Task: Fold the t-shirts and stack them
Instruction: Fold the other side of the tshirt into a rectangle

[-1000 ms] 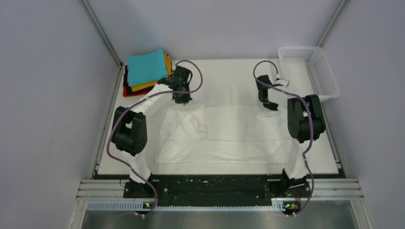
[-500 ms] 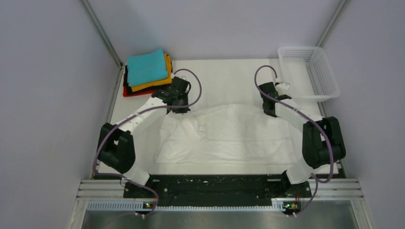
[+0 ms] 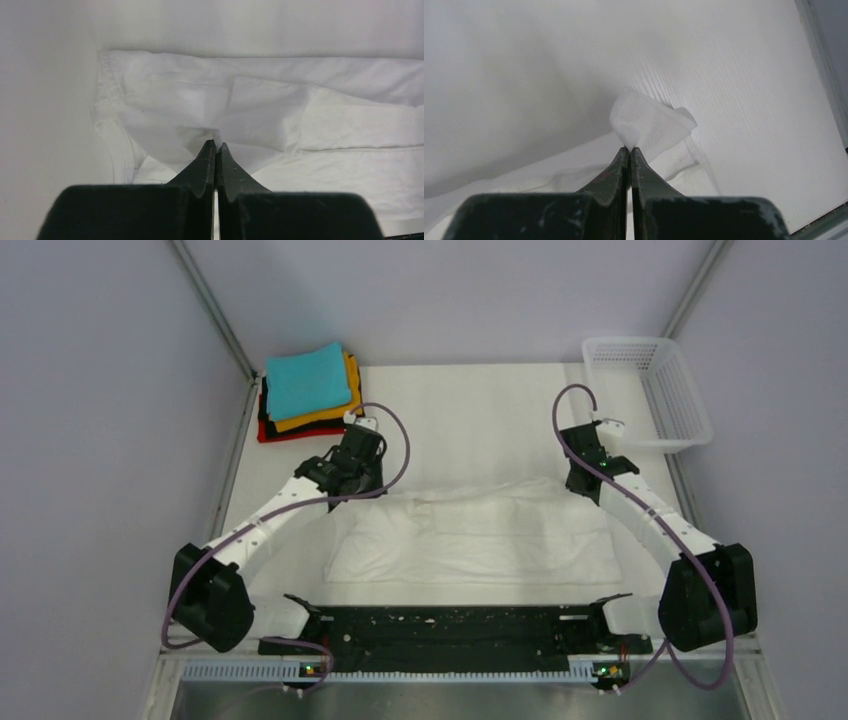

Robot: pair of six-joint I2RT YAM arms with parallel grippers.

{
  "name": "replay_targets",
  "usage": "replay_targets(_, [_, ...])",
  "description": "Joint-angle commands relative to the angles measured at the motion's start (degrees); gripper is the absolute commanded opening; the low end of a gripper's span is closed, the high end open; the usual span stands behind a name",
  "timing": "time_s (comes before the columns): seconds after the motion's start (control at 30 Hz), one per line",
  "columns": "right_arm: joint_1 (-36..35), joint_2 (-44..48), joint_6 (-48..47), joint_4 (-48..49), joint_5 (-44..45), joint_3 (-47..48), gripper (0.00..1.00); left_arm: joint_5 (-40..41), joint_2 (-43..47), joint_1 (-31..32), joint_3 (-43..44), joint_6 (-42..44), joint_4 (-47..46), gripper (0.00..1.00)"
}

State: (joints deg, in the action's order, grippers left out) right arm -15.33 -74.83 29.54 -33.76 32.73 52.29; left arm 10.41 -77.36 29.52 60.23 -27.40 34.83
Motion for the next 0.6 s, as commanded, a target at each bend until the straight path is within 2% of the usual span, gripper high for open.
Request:
replay_targets(0.0, [-0.28,3.97,0.00,-3.46,-1.89,-1.45,0.00,1.93,5.48,0.32,-3.39,-1.63,-0.04,0.00])
replay_targets(0.27, [-0.31,6.87,3.49,-6.03,-6.27,-7.28,0.00,0.08,6.80,0.59,-9.24,-4.28,-1.52,0.00])
replay_targets(0.4, [-0.30,5.28,6.43,-9.62,-7.67,-9.55,0.05,0.35,7.38,0.71,-13.57,-7.46,-1.98,0.00])
replay_targets(0.47, [-0.26,4.97,7.61,-11.55,-8.12,-10.83,0.19,0.51,8.11,0.65,-16.50,-9.35,-2.58,0.06])
replay_targets(0.5, [-0.26,5.13,7.95,-12.19,-8.92,-11.44,0.32,0.55,8.35,0.71,-18.23,-10.23,-2.72,0.11])
replay_targets(0.57, [-0.34,6.08,8.82,-14.03,-11.39,-12.48,0.50,0.25,8.80,0.68,-19.90,-12.33,-2.09,0.24])
